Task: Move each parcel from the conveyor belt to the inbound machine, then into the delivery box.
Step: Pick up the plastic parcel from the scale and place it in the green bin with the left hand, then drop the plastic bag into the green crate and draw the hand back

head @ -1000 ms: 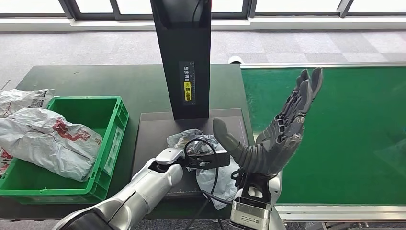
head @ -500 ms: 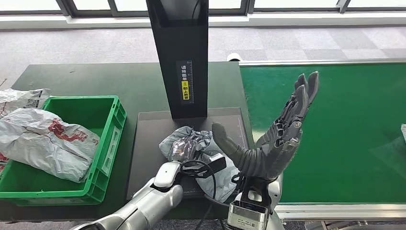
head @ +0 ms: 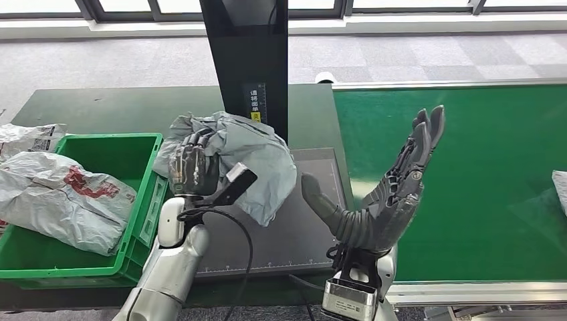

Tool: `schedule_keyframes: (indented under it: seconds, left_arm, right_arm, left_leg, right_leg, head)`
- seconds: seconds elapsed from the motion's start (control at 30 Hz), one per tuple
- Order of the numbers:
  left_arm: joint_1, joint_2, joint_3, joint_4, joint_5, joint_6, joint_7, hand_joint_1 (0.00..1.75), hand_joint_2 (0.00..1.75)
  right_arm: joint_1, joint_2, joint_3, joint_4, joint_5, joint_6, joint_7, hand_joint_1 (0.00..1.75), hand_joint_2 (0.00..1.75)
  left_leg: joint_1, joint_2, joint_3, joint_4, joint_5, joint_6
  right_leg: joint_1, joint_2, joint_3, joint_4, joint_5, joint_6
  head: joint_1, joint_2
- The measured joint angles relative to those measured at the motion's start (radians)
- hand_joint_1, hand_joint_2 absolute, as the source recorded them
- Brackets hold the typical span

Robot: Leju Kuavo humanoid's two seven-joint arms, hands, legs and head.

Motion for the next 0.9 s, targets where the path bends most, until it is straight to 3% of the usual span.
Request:
schedule_keyframes:
  seconds: [0.47, 0.9]
  left_arm:
    - [-0.027, 0.009, 0.577, -0.281, 0.128, 0.0, -0.284, 1.75, 1.75]
    - [-0.106, 0.078, 0.917, -0.188, 0.049, 0.0, -0.279, 1.75, 1.75]
  right_arm:
    - [0.07, -0.013, -0.016, -0.03, -0.035, 0.0, 0.0, 0.0, 1.75]
    - [0.087, -0.018, -0.041, -0.062, -0.05, 0.0, 0.0, 0.0, 1.75]
  left_leg:
    - [0.001, 0.0, -0.003, 0.0, 0.001, -0.001]
    - [0.001, -0.001, -0.003, 0.0, 0.001, -0.001]
  right_leg:
    - [0.001, 0.0, -0.003, 0.0, 0.0, -0.001]
    - [0.001, -0.001, -0.003, 0.0, 0.001, -0.001]
  head:
    - [0.0, 0.0]
    - [0.0, 0.0]
